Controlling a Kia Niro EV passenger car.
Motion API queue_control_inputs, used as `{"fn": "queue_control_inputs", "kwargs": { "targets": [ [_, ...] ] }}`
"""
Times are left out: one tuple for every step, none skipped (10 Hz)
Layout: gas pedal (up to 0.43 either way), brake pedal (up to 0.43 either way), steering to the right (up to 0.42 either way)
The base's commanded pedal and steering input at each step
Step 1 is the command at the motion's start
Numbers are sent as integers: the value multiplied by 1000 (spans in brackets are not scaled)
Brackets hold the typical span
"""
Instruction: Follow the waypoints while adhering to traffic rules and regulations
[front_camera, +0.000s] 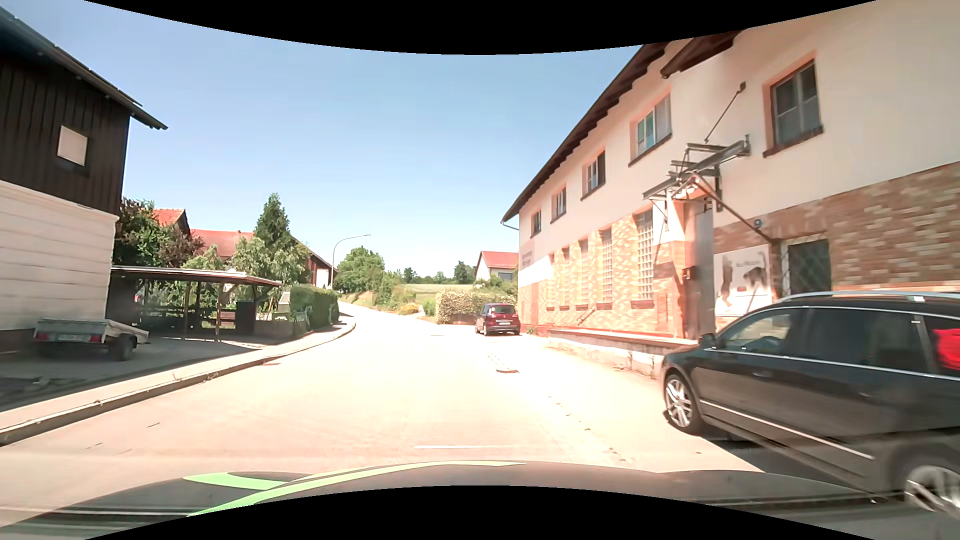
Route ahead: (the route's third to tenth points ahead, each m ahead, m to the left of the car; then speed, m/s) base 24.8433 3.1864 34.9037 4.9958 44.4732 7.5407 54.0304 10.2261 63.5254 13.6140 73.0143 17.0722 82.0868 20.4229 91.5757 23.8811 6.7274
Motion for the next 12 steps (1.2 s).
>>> {"fn": "queue_control_inputs", "kwargs": {
  "targets": [
    [189, 0, -91],
    [197, 0, -76],
    [197, 0, -67],
    [197, 0, -57],
    [197, 0, -49],
    [197, 0, -39],
    [197, 0, -31],
    [197, 0, -23],
    [197, 0, -18],
    [197, 0, -17],
    [197, 0, -17],
    [197, 0, -17]
  ]
}}
